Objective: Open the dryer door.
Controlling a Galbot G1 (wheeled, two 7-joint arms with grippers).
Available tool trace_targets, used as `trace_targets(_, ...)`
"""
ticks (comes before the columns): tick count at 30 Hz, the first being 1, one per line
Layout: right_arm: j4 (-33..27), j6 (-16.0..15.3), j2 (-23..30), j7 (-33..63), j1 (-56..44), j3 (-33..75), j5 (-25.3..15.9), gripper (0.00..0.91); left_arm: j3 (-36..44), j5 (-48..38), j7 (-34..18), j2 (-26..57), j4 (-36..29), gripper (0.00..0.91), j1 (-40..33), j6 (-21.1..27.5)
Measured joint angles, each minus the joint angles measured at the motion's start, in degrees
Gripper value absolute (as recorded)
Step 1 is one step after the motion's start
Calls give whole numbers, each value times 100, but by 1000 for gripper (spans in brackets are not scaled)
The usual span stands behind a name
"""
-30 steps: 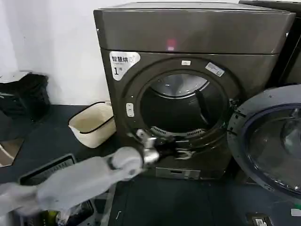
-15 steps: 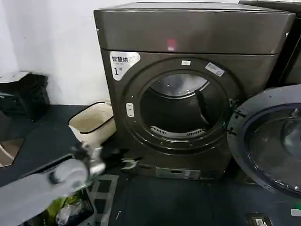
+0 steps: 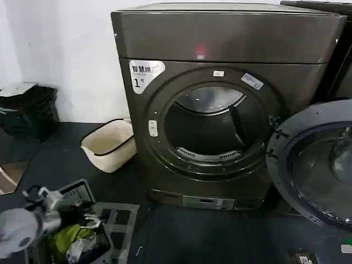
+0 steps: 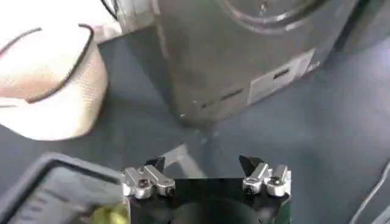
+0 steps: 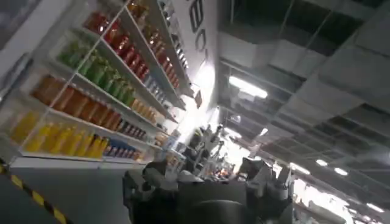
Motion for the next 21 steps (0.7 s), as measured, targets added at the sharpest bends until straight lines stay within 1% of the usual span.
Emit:
trace_targets(2, -18, 26, -39, -1, 33, -67, -19, 907, -25, 506, 345, 109, 104, 907, 51, -223)
trace_targets(3, -20, 33, -49, 0, 47, -91, -24, 907, -51, 827, 601, 168, 180, 907, 70, -393)
trace_targets(7, -20, 56, -60, 0, 95, -195, -51, 907, -156, 2035, 1398, 300, 443, 907, 108, -789)
trace_targets(14, 42, 73, -8, 0, 134, -347, -58, 907, -539, 3339, 2533, 314, 831, 907, 162, -875)
trace_targets(15, 56, 73, 1, 0, 133, -353, -57, 907, -600, 3529, 2673, 297, 878, 907, 162, -951)
trace_targets(18, 88, 74, 25, 0, 116, -358, -49, 907, -803, 4193, 3203, 225, 1023, 907, 151, -1337)
trace_targets(21, 119, 98, 69, 14, 98, -362, -47, 907, -1047, 5078, 3684, 144, 1223, 907, 102, -1773)
